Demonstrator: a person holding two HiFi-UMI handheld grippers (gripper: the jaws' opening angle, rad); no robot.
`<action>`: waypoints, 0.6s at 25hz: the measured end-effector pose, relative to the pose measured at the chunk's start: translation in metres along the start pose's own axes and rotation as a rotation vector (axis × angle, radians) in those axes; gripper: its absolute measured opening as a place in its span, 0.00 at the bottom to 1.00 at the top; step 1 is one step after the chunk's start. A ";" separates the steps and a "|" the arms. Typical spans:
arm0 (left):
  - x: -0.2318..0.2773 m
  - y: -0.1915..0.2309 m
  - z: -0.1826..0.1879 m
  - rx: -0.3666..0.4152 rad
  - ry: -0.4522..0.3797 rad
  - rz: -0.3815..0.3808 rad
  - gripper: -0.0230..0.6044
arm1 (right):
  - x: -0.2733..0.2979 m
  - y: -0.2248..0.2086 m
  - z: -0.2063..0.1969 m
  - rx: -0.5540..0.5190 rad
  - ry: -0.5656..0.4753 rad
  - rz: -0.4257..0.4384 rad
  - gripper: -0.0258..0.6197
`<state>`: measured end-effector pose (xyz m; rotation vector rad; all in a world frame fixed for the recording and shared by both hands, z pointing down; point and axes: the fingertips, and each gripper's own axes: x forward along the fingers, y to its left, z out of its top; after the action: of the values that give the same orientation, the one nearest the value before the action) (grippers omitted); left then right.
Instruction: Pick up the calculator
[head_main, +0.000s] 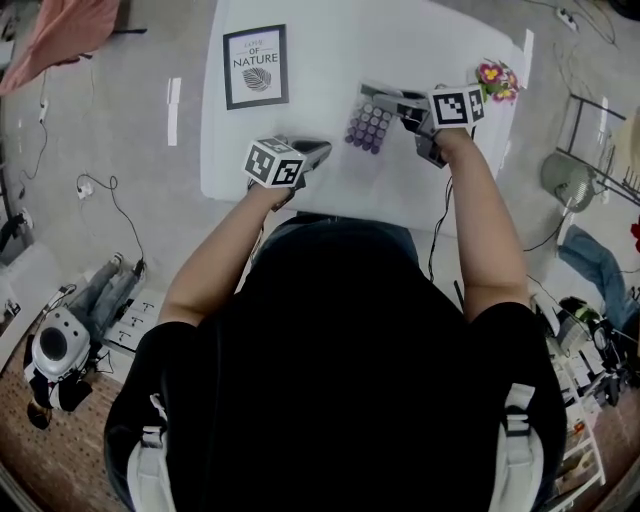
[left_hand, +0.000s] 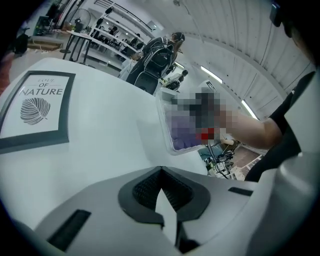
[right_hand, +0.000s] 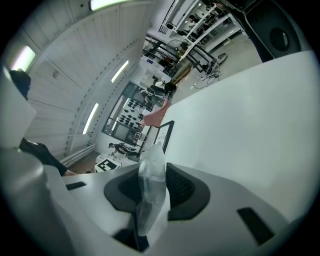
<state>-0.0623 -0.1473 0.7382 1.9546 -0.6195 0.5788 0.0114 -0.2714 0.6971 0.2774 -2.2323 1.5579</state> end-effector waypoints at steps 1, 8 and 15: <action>-0.002 -0.002 0.002 0.006 -0.003 0.002 0.06 | -0.004 0.003 0.000 -0.002 -0.008 0.000 0.21; -0.021 -0.004 0.018 0.062 -0.034 0.013 0.06 | -0.017 0.022 0.006 -0.030 -0.052 -0.011 0.21; -0.048 -0.027 0.029 0.126 -0.071 0.018 0.06 | -0.035 0.058 0.001 -0.068 -0.095 -0.025 0.21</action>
<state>-0.0770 -0.1538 0.6781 2.0971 -0.6594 0.5735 0.0208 -0.2536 0.6328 0.3648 -2.3396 1.4809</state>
